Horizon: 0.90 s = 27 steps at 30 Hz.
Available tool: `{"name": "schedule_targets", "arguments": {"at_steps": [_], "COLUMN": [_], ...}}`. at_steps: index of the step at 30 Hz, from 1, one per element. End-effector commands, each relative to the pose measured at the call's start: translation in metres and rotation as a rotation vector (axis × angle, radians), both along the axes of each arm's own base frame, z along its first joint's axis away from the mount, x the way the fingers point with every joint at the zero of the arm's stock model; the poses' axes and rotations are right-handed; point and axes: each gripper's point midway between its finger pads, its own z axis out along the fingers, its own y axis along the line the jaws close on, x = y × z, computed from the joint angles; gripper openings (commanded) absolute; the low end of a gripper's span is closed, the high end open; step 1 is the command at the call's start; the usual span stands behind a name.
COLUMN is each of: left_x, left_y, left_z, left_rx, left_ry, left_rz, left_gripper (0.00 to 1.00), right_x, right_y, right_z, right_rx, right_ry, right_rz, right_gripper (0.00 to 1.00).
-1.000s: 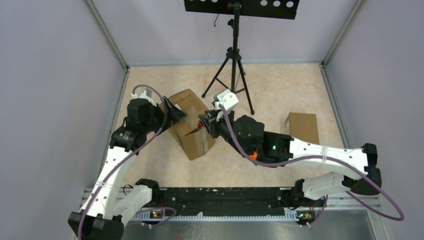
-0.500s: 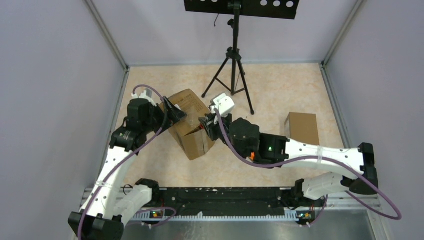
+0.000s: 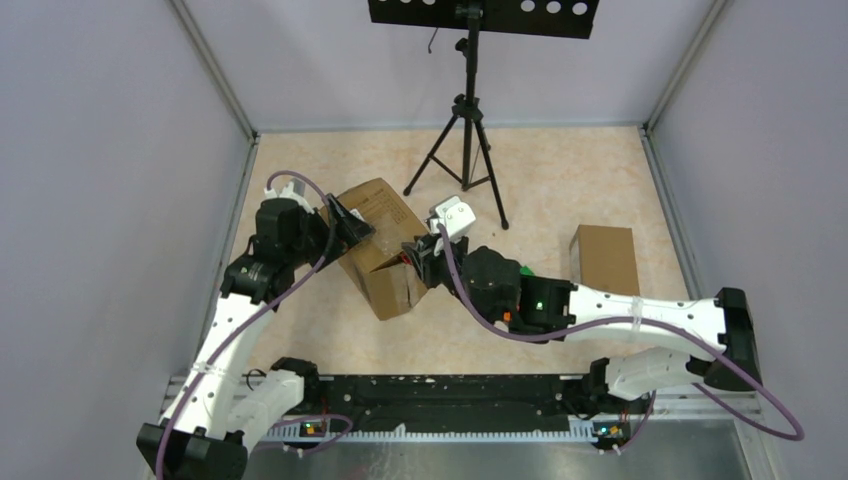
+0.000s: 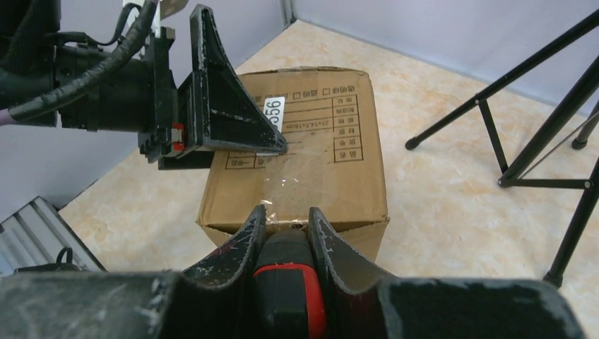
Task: Unpack the express box
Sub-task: Cut the express box at the center of the board.
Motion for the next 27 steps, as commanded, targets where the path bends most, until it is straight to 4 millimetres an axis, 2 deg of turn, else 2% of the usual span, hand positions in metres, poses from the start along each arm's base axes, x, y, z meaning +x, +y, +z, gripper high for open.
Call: {"name": "schedule_targets", "arguments": {"at_steps": [1, 10, 19, 23, 27], "left_x": [-0.004, -0.006, -0.005, -0.006, -0.005], "left_y": [0.006, 0.011, 0.014, 0.015, 0.013], "left_z": [-0.023, -0.034, -0.039, -0.041, -0.040], "left_rx": [0.037, 0.043, 0.054, 0.057, 0.053], "left_ry": [0.059, 0.085, 0.093, 0.098, 0.090], "left_rz": [0.022, 0.055, 0.075, 0.077, 0.063], "left_gripper": [0.98, 0.98, 0.98, 0.98, 0.98], "right_x": [-0.005, -0.008, -0.015, -0.016, -0.018], "right_y": [-0.007, -0.011, -0.016, -0.022, -0.023], "right_z": [-0.012, -0.046, -0.068, -0.068, -0.053], "right_rx": [0.006, 0.004, -0.017, -0.024, -0.016], "right_ry": [0.028, 0.085, 0.120, 0.118, 0.108], "right_rz": [-0.010, -0.022, -0.018, -0.021, -0.002], "right_gripper": [0.00, 0.00, 0.00, 0.00, 0.00]}}
